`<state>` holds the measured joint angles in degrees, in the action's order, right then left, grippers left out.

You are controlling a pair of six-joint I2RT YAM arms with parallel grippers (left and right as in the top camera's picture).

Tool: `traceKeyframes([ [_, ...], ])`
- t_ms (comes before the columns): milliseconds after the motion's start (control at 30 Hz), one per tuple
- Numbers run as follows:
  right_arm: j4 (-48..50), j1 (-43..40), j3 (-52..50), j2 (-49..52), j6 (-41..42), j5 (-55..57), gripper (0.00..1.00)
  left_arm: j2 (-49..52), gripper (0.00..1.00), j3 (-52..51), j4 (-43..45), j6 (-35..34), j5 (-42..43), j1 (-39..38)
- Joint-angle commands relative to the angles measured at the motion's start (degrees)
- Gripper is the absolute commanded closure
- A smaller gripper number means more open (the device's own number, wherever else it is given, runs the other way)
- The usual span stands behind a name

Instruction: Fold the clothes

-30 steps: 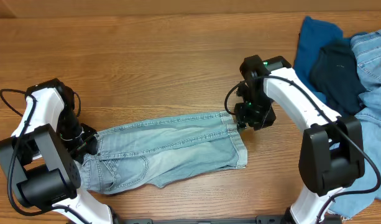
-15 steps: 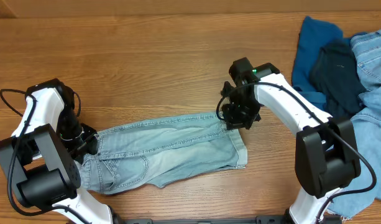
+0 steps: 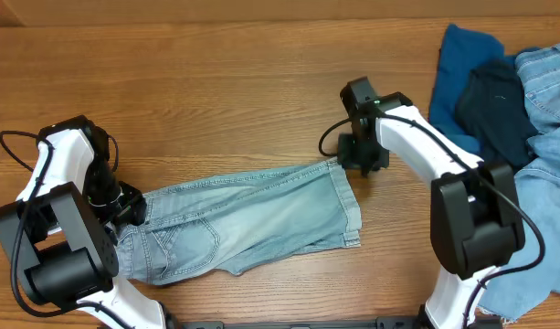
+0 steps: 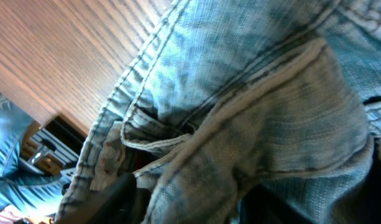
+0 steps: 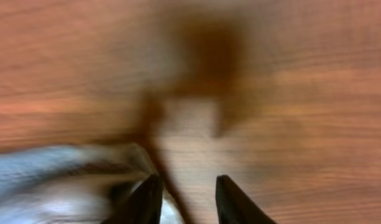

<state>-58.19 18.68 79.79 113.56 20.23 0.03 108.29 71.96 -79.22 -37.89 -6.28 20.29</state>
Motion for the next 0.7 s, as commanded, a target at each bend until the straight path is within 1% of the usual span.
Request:
traceKeyframes([
  [0,-5.1,0.1,0.0,1.4,-1.4,0.7,0.64,0.3,0.36,-0.2,0.1,-0.9,-1.4,0.3],
  [67,-8.8,0.0,0.0,1.4,-3.1,-0.3,0.62,0.3,0.34,-0.2,1.0,-0.9,-1.6,0.3],
  [133,-10.4,0.1,0.0,1.4,-4.2,-0.9,0.62,0.3,0.35,-0.2,2.4,-0.9,-1.6,0.3],
  [200,-10.7,0.1,0.0,1.4,-4.2,-1.2,0.62,0.3,0.42,-0.2,4.0,-1.0,-1.5,0.3],
  [233,-10.8,0.1,0.0,1.4,-4.2,-1.9,0.62,0.3,0.48,-0.2,5.5,-0.9,-0.9,0.3],
  [300,-11.0,0.1,0.0,1.4,-4.2,-1.9,0.62,0.3,0.52,-0.2,6.9,-0.9,-0.7,0.3],
  [367,-11.9,0.1,0.0,1.4,-6.0,-2.8,0.62,0.3,0.61,-0.2,9.3,-1.4,-0.9,0.3],
  [433,-13.0,0.1,0.0,1.4,-7.1,-3.3,0.62,0.3,0.61,-0.2,9.0,-6.6,-2.6,0.4],
  [467,-13.7,0.0,0.0,1.4,-8.0,-3.4,0.61,0.3,0.60,-0.2,8.5,-8.1,-2.7,0.3],
  [533,-14.4,0.0,0.0,1.4,-8.6,-3.5,0.61,0.3,0.59,-0.2,7.5,-8.7,-3.4,0.3],
  [600,-14.4,0.1,0.0,1.4,-8.8,-3.9,0.61,0.3,0.55,-0.2,5.6,-10.8,-6.0,0.4],
  [667,-14.3,0.1,0.0,1.4,-10.1,-4.9,0.60,0.3,0.50,-0.3,2.9,-11.7,-7.6,0.3],
])
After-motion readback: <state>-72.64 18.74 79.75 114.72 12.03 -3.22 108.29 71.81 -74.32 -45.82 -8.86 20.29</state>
